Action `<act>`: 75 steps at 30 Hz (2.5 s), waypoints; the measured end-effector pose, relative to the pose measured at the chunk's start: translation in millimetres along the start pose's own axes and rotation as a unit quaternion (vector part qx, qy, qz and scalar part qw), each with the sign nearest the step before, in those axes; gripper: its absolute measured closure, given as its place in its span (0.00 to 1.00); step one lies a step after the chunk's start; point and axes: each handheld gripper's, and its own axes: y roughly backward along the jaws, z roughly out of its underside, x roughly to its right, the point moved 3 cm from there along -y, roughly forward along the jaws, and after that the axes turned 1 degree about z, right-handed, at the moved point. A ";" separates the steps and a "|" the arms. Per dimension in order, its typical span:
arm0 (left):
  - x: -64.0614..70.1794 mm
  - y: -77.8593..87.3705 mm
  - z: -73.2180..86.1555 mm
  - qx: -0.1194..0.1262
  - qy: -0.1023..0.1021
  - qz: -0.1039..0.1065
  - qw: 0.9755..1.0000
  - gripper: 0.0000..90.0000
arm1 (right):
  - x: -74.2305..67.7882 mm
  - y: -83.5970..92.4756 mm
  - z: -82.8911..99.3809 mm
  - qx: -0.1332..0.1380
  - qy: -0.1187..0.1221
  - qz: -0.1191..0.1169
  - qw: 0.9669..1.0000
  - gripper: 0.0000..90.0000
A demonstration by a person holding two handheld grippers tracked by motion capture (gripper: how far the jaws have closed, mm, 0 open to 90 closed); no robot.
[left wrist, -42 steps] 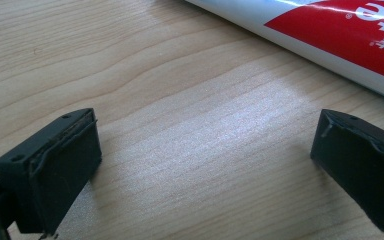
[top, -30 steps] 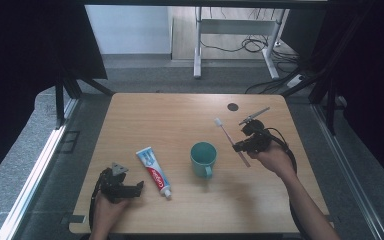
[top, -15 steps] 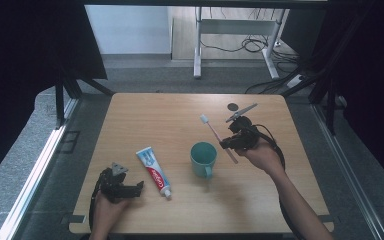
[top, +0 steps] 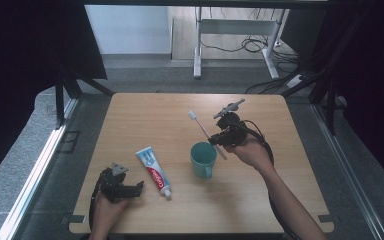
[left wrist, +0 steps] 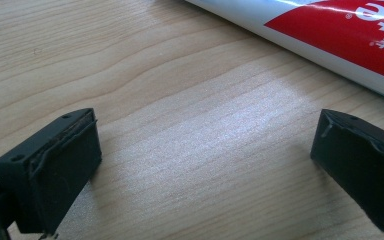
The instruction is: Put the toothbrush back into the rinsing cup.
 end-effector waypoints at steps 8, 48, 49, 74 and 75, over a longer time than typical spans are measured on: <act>0.1 0.0 0.0 0.000 0.001 0.000 1.000 0.00 | -4.9 -5.5 -10.2 0.007 0.000 -0.001 1.000 0.93; 0.3 0.0 0.1 0.000 0.002 0.000 1.000 0.00 | -16.5 -53.8 -1.3 0.027 0.004 -0.011 1.000 0.93; 0.4 0.0 0.1 0.000 0.002 0.000 1.000 0.00 | -16.2 -54.5 0.2 0.029 0.001 -0.012 1.000 0.93; 0.4 0.0 0.1 0.000 0.002 0.000 1.000 0.00 | -10.4 -67.5 21.9 0.025 -0.013 -0.027 0.999 0.92; 0.4 0.0 0.1 0.000 0.002 0.000 1.000 0.00 | -10.6 -67.6 22.3 0.023 -0.015 -0.027 0.999 0.92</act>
